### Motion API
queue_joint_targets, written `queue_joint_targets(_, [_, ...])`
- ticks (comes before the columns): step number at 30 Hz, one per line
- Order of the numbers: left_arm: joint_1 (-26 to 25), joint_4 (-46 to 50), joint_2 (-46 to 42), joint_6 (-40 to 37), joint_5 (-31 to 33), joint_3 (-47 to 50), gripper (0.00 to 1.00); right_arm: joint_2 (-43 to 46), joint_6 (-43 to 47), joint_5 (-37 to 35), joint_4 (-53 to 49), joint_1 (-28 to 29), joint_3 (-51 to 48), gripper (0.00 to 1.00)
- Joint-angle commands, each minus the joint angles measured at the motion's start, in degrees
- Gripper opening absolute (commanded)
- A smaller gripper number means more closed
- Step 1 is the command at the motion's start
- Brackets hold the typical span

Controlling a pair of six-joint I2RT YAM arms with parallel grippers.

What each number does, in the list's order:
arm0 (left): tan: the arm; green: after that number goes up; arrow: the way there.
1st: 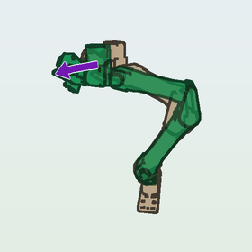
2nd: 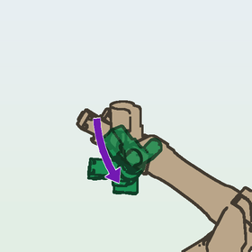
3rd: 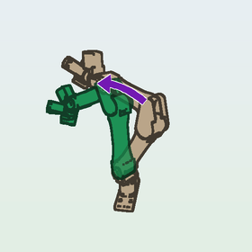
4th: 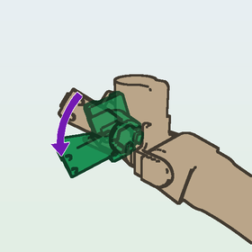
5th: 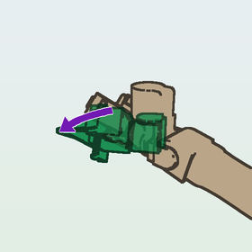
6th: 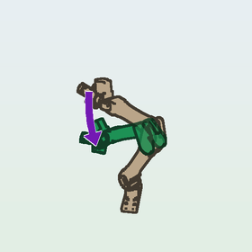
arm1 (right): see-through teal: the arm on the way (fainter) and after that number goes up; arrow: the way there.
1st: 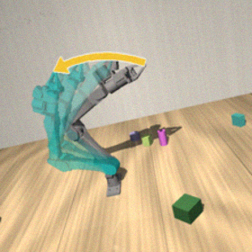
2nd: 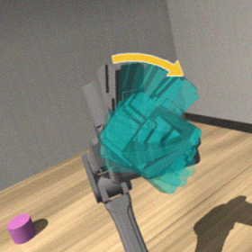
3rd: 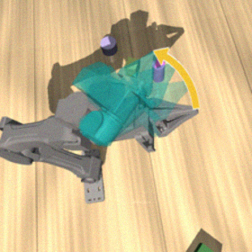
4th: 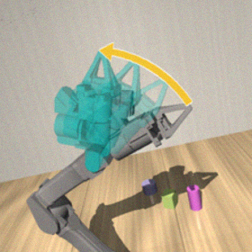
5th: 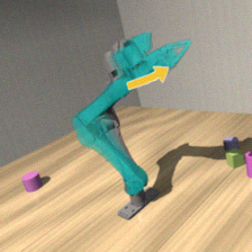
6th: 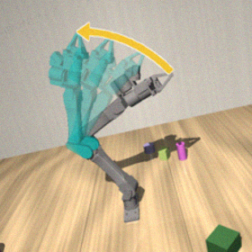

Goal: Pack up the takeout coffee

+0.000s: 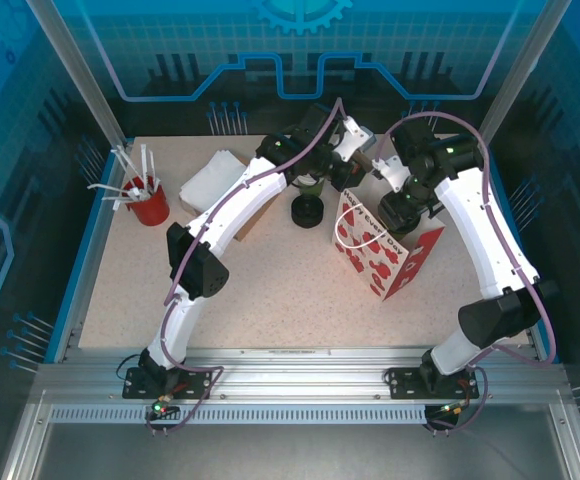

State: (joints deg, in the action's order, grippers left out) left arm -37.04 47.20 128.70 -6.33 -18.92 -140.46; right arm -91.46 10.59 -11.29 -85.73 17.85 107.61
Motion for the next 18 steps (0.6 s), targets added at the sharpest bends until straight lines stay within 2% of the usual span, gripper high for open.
queue_joint_targets(1, [0.7, -1.5, 1.3, 0.4, 1.0, -1.6, 0.00, -0.5, 2.5, -0.8, -1.8, -0.1, -0.6, 0.33])
queue_joint_targets(18, [0.8, -2.2, 1.1, -1.4, 1.3, 0.1, 0.00, -1.4, 3.8, -1.0, -1.8, -0.3, -2.4, 0.33])
